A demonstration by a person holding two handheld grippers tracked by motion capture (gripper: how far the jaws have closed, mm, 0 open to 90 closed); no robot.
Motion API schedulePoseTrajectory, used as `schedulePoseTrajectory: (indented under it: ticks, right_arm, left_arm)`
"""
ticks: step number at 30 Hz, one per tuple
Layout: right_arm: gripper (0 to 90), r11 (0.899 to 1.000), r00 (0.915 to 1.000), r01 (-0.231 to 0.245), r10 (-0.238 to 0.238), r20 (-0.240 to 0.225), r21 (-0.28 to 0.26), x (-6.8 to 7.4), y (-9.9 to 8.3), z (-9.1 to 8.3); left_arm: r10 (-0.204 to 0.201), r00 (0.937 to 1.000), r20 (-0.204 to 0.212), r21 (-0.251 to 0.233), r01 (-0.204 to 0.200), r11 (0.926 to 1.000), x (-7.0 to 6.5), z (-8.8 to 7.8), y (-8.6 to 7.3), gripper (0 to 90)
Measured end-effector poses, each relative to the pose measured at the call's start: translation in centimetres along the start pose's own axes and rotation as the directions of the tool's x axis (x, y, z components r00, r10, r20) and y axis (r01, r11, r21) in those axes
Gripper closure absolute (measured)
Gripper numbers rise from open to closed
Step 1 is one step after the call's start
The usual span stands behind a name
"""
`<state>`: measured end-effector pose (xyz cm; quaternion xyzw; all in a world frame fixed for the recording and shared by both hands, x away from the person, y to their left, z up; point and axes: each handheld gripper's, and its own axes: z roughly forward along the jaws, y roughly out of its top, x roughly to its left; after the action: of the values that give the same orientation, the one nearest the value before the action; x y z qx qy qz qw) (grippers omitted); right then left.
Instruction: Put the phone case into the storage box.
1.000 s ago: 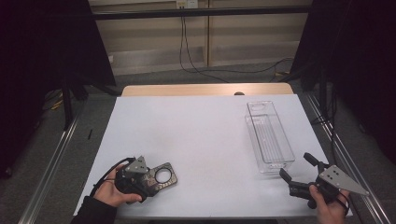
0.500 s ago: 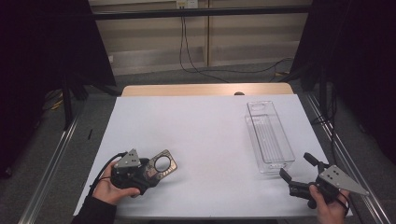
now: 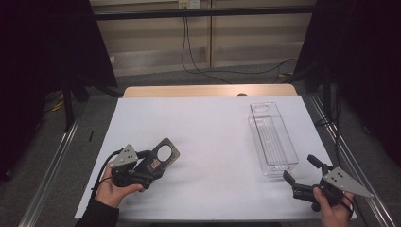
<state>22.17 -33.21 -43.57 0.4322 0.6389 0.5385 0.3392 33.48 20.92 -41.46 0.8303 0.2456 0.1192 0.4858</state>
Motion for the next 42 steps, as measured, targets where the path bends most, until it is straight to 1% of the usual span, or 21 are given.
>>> schedulePoseTrajectory:
  ticks: [3, 5, 6, 8, 10, 11, 13, 14, 15, 18, 21, 22, 24, 26, 28, 29, 31, 34, 38, 40, 42]
  right_arm:
    - [0.0, 1.000, 1.0000, 0.002, -0.002, 0.000, -0.002, 0.0, 0.0, 0.0]
    - [0.0, 1.000, 1.0000, 0.003, -0.003, 0.000, -0.003, 0.0, 0.0, 0.0]
    - [0.0, 1.000, 1.0000, 0.004, -0.004, -0.001, -0.005, 0.0, 0.0, 0.0]
    - [0.0, 1.000, 1.0000, 0.002, -0.002, -0.002, -0.008, 0.1, 0.1, 0.0]
    - [0.0, 1.000, 1.0000, 0.002, -0.002, -0.004, -0.008, 0.1, 0.1, 0.0]
    - [0.0, 1.000, 1.0000, 0.002, -0.002, -0.005, -0.008, 0.1, 0.1, 0.0]
    - [0.0, 1.000, 1.0000, 0.005, -0.005, 0.000, -0.010, 0.0, 0.1, -0.1]
    - [0.0, 1.000, 0.9999, 0.008, -0.008, 0.007, -0.011, -0.1, 0.1, -0.1]
    - [0.0, 1.000, 0.9999, 0.004, -0.004, 0.010, -0.014, -0.1, 0.2, -0.1]
    - [0.0, 1.000, 0.9999, 0.013, -0.013, 0.008, -0.024, -0.1, 0.3, -0.1]
    - [0.0, 1.000, 0.9999, 0.011, -0.011, -0.006, -0.020, -0.1, 0.4, -0.1]
    - [0.0, 1.000, 1.0000, 0.003, -0.003, -0.007, -0.021, -0.1, 0.5, 0.0]
    - [0.0, 1.000, 1.0000, 0.002, -0.002, -0.007, -0.019, -0.1, 0.6, 0.0]
    - [0.0, 1.000, 0.9998, -0.002, 0.001, -0.017, -0.024, 0.0, 0.7, 0.0]
    - [0.0, 1.000, 0.9996, 0.002, -0.002, -0.029, -0.025, 0.1, 0.9, 0.0]
    - [0.0, 1.000, 0.9992, 0.004, -0.005, -0.038, -0.024, 0.2, 1.1, 0.0]
    - [0.1, 1.000, 0.9984, 0.005, -0.007, -0.056, -0.026, 0.4, 1.3, 0.2]
    - [0.0, 1.000, 0.9972, -0.002, 0.000, -0.075, -0.025, 0.9, 1.3, 0.3]
    - [0.0, 1.000, 0.9937, 0.008, -0.010, -0.112, -0.021, 1.6, 1.4, 0.7]
    - [0.0, 1.000, 0.9902, 0.007, -0.009, -0.139, -0.011, 1.9, 1.6, 1.0]
    - [0.0, 1.000, 0.9886, 0.009, -0.010, -0.150, -0.003, 2.2, 1.8, 1.3]
  left_arm:
    - [-0.014, 0.9998, -0.014, -0.043, 0.013, 0.9990, -0.6, 0.0, 0.7, 12.3]
    - [-0.002, 0.9998, -0.021, -0.066, 0.001, 0.9978, -1.1, 0.0, 1.3, 12.3]
    - [-0.009, 0.9999, -0.009, -0.079, 0.008, 0.9968, -1.3, 0.1, 1.6, 12.3]
    - [0.011, 0.9999, 0.005, -0.091, -0.010, 0.9958, -1.7, 0.2, 2.2, 12.3]
    - [0.014, 0.9988, 0.047, -0.094, -0.010, 0.9956, -1.9, 0.5, 2.6, 12.3]
    - [0.028, 0.9979, 0.058, -0.087, -0.023, 0.9960, -2.0, 0.7, 2.8, 12.3]
    - [0.049, 0.9968, 0.063, -0.091, -0.043, 0.9950, -2.1, 1.2, 3.3, 12.3]
    - [0.039, 0.9960, 0.080, -0.100, -0.031, 0.9945, -2.2, 1.5, 3.6, 12.3]
    - [0.046, 0.9952, 0.087, -0.108, -0.036, 0.9935, -2.2, 1.7, 4.0, 12.3]
    - [0.044, 0.9930, 0.109, -0.131, -0.030, 0.9909, -2.5, 2.6, 5.0, 12.3]
    - [0.064, 0.9893, 0.131, -0.138, -0.045, 0.9894, -2.9, 3.4, 6.0, 12.3]
    - [0.071, 0.9868, 0.146, -0.136, -0.051, 0.9895, -3.1, 3.7, 6.3, 12.3]
    - [0.086, 0.9838, 0.158, -0.138, -0.064, 0.9884, -3.3, 4.3, 6.8, 12.3]
    - [0.084, 0.9803, 0.179, -0.146, -0.057, 0.9876, -3.4, 4.9, 7.2, 12.3]
    - [0.091, 0.9746, 0.205, -0.140, -0.063, 0.9882, -3.4, 5.6, 7.4, 12.3]
    - [0.092, 0.9748, 0.203, -0.140, -0.064, 0.9882, -3.5, 5.8, 7.5, 12.3]
    - [0.089, 0.9692, 0.230, -0.140, -0.057, 0.9885, -3.6, 6.3, 7.7, 12.3]
    - [0.095, 0.9641, 0.248, -0.151, -0.059, 0.9867, -3.9, 6.6, 7.9, 12.3]
    - [0.097, 0.9590, 0.266, -0.155, -0.057, 0.9863, -4.3, 6.9, 7.7, 12.3]
    - [0.100, 0.9579, 0.269, -0.147, -0.061, 0.9872, -4.4, 7.2, 7.7, 12.3]
    - [0.086, 0.9558, 0.281, -0.149, -0.045, 0.9878, -4.3, 7.4, 7.6, 12.3]
